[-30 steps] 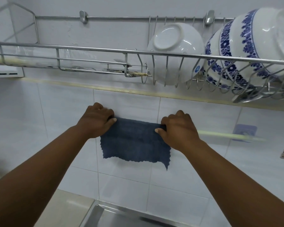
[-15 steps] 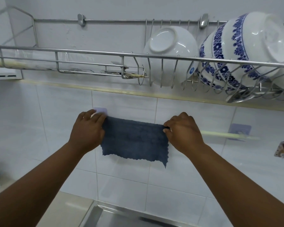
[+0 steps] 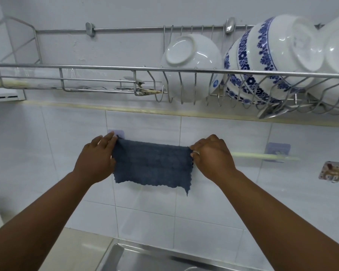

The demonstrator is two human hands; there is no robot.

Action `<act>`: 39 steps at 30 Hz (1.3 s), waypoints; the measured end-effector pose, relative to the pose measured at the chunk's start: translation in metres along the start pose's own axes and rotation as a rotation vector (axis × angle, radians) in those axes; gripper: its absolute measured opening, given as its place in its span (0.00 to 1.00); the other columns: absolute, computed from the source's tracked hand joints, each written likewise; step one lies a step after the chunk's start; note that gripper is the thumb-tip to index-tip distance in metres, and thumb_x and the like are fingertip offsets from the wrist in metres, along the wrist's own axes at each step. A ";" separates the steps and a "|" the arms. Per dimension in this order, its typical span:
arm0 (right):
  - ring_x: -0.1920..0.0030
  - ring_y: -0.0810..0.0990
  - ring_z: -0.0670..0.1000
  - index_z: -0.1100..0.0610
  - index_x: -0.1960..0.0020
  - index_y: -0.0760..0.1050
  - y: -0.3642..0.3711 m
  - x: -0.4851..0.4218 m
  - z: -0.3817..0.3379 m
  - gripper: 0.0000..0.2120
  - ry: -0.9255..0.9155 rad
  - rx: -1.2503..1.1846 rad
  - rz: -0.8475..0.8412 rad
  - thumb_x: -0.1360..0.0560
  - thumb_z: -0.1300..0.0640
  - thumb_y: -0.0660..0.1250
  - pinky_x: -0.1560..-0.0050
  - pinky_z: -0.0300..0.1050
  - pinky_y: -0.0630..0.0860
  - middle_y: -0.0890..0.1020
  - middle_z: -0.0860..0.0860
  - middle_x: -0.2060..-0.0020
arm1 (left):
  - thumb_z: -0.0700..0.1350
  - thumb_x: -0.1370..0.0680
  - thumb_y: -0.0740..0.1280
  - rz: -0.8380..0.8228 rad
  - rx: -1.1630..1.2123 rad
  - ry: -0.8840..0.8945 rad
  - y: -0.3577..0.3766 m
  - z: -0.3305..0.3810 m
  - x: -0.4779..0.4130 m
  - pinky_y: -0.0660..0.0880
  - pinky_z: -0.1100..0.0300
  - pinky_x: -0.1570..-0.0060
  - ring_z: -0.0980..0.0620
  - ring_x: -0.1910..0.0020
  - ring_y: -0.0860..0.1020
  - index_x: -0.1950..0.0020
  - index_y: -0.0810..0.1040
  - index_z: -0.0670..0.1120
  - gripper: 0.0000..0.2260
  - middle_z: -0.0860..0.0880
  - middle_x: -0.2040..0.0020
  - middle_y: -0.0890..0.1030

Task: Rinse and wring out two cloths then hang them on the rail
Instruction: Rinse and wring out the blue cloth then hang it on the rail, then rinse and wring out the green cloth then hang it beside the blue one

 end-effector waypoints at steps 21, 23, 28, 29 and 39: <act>0.46 0.82 0.58 0.58 0.46 0.83 0.115 0.405 0.146 0.10 0.719 -0.402 -0.391 0.24 0.58 0.67 0.42 0.48 0.76 0.85 0.58 0.49 | 0.52 0.26 0.69 -0.500 0.822 -0.212 0.160 0.257 0.268 0.63 0.54 0.32 0.41 0.31 0.70 0.28 0.68 0.39 0.30 0.40 0.30 0.73; 0.46 0.82 0.58 0.57 0.44 0.82 0.132 0.453 0.168 0.13 0.762 -0.343 -0.526 0.26 0.59 0.65 0.46 0.42 0.73 0.84 0.58 0.49 | 0.58 0.27 0.64 -0.682 0.823 -0.195 0.194 0.297 0.306 0.68 0.52 0.34 0.44 0.33 0.72 0.27 0.67 0.44 0.32 0.44 0.32 0.74; 0.40 0.78 0.55 0.58 0.33 0.73 0.159 0.495 0.205 0.26 0.694 -0.283 -0.673 0.30 0.68 0.65 0.41 0.38 0.72 0.79 0.58 0.37 | 0.57 0.22 0.63 -0.967 0.725 -0.096 0.254 0.373 0.365 0.57 0.56 0.27 0.50 0.25 0.60 0.22 0.58 0.48 0.31 0.48 0.23 0.63; 0.36 0.76 0.58 0.59 0.28 0.67 0.167 0.498 0.209 0.29 0.659 -0.254 -0.725 0.29 0.67 0.64 0.36 0.45 0.71 0.74 0.59 0.32 | 0.56 0.21 0.63 -1.001 0.717 -0.081 0.258 0.386 0.369 0.56 0.58 0.27 0.50 0.24 0.59 0.22 0.57 0.48 0.31 0.48 0.23 0.62; 0.54 0.77 0.59 0.57 0.55 0.75 0.196 0.486 0.221 0.08 0.400 -0.044 -0.841 0.33 0.63 0.64 0.54 0.49 0.71 0.80 0.56 0.57 | 0.49 0.26 0.70 -1.015 0.786 0.126 0.272 0.485 0.353 0.65 0.56 0.31 0.47 0.27 0.63 0.23 0.57 0.45 0.36 0.48 0.24 0.60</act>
Point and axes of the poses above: each hand's wrist, its own x-axis away from the middle knuckle, its own y-axis out of the palm, z = x × y, the point moved 6 cm from there along -x, towards the middle knuckle
